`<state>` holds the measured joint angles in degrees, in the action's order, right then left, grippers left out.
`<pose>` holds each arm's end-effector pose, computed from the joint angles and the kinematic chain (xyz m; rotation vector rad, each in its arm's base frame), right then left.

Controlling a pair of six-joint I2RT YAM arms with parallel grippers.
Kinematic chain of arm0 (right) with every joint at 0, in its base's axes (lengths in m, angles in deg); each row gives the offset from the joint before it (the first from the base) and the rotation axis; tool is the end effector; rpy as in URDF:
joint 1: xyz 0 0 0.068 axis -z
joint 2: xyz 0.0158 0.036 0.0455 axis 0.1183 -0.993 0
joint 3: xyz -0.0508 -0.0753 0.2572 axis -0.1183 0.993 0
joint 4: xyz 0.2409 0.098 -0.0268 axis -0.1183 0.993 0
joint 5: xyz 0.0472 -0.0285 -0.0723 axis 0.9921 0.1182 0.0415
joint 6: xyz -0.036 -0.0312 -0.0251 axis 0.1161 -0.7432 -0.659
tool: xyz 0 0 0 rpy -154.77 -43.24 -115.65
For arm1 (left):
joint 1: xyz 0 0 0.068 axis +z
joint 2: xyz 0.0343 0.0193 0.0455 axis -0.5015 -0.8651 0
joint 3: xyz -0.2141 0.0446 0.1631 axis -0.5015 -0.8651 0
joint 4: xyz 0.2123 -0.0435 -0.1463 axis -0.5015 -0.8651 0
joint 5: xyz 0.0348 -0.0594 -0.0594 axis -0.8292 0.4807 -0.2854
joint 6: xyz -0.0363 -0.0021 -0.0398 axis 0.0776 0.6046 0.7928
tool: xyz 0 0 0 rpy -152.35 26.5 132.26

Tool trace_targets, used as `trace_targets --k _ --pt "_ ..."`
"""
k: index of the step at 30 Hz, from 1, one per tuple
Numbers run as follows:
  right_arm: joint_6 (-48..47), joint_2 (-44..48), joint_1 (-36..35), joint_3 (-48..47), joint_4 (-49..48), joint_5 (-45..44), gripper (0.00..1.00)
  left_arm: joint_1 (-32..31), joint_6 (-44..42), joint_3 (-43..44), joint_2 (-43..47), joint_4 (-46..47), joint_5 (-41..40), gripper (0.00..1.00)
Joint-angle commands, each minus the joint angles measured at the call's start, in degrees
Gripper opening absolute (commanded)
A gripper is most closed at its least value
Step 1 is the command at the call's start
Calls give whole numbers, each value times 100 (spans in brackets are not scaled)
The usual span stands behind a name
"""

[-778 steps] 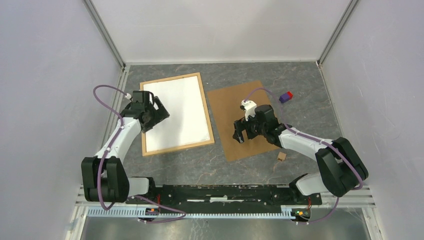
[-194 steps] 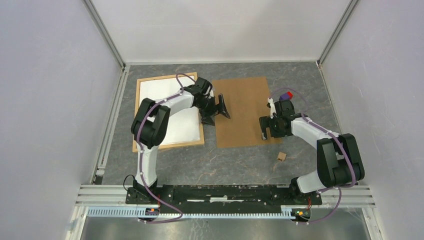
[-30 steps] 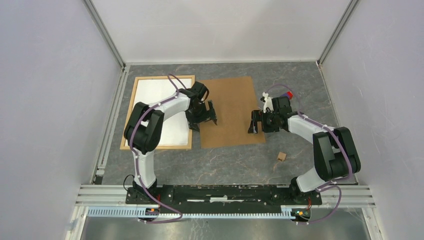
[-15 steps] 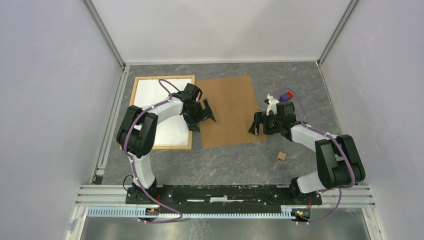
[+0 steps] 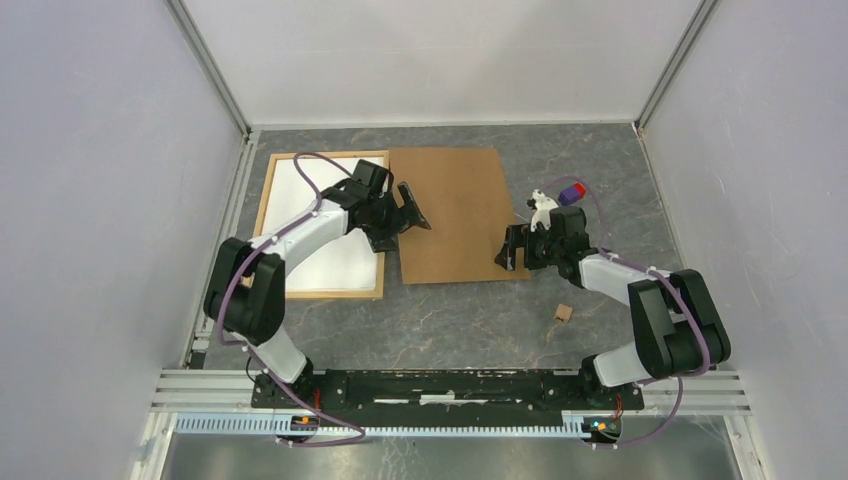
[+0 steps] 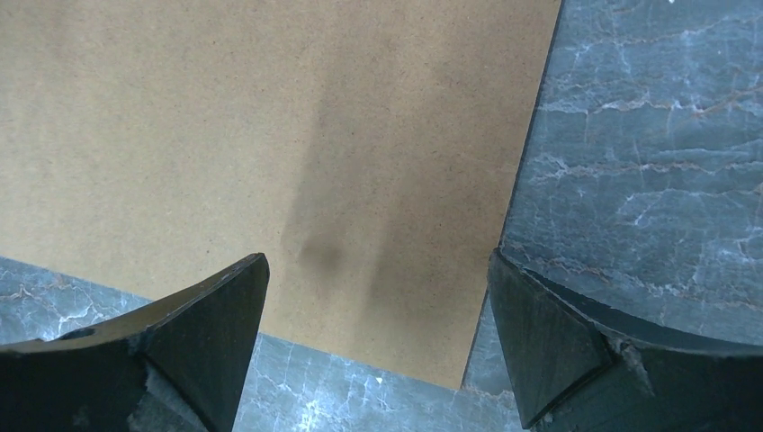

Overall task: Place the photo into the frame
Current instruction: Move the photo frame item to the center of the board.

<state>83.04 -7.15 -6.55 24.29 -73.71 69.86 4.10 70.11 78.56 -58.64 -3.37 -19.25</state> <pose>0.2582 0.0745 0.1461 -0.1636 2.3890 0.6664 0.3138 -0.1632 0.2173 -0.4880 2.6982 -0.7886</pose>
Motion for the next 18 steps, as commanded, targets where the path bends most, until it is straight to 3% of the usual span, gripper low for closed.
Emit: trace_targets --k 1,8,18 --pt "678 -561 -675 331 685 1131 97 -373 703 -130 440 776 989 100" --pt "1019 -808 -1149 17 400 1110 97 -68 569 -636 982 398 674 100" --pt "1727 -1111 -2265 -383 -89 938 96 1168 -495 -1097 1498 -684 -184 100"
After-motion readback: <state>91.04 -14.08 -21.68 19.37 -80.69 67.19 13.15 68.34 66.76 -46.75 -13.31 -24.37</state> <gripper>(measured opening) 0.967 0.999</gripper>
